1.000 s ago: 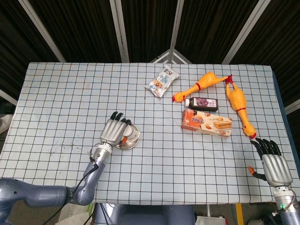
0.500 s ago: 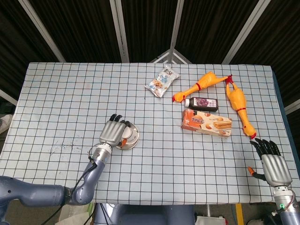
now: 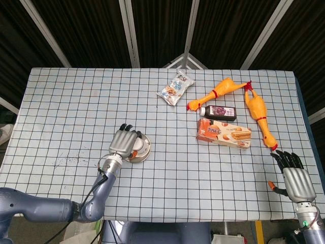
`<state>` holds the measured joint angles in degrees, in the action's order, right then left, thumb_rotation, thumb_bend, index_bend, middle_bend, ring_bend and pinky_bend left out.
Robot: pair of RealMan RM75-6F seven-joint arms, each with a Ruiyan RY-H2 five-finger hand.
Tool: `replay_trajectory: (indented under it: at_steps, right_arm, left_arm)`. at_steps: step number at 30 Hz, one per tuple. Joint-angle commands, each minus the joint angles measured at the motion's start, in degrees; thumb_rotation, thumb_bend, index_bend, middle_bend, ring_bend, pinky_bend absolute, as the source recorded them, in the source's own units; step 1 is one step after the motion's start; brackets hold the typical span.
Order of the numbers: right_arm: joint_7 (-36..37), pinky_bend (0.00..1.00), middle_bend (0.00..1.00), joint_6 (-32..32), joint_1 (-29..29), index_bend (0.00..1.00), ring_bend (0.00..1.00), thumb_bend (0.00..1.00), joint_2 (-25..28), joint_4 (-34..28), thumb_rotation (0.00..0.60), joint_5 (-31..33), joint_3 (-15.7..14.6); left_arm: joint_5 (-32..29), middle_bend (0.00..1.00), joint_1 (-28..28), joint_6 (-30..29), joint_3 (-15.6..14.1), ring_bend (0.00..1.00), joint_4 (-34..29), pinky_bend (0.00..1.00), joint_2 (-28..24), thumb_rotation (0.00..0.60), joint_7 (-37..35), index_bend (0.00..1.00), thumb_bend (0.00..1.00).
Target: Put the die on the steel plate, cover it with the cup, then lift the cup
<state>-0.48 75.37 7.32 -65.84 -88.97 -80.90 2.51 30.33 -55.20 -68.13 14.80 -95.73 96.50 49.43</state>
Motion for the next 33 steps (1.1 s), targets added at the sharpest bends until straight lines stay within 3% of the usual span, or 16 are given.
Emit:
replay_trajectory:
  at_steps: [1, 12, 26, 33]
  right_arm:
    - [0.0, 0.00, 0.11, 0.0, 0.0, 0.16, 0.08, 0.26, 0.0, 0.0, 0.600, 0.0, 0.0]
    - [-0.2, 0.00, 0.11, -0.2, 0.1, 0.16, 0.08, 0.26, -0.1, -0.1, 0.600, 0.0, -0.1]
    - [-0.1, 0.00, 0.11, -0.2, 0.1, 0.17, 0.08, 0.26, -0.1, -0.2, 0.600, 0.0, -0.2]
    - [-0.2, 0.00, 0.11, -0.3, 0.1, 0.17, 0.08, 0.26, 0.0, -0.4, 0.600, -0.2, -0.3]
  left_arm:
    - [1.3, 0.40, -0.3, -1.1, -0.7, 0.13, 0.9, 0.09, 0.3, 0.600, 0.8, 0.50, 0.50]
    - [4.6, 0.39, -0.9, -3.3, -4.0, 0.13, 5.1, 0.09, 1.7, 0.600, 5.0, 0.50, 0.50]
    - [15.2, 0.39, 1.3, 1.3, -4.8, 0.13, 10.2, 0.08, 4.5, 0.600, -7.7, 0.50, 0.50]
    - [12.1, 0.41, 2.1, 5.9, -4.9, 0.13, 8.2, 0.07, 3.6, 0.600, -9.5, 0.51, 0.50]
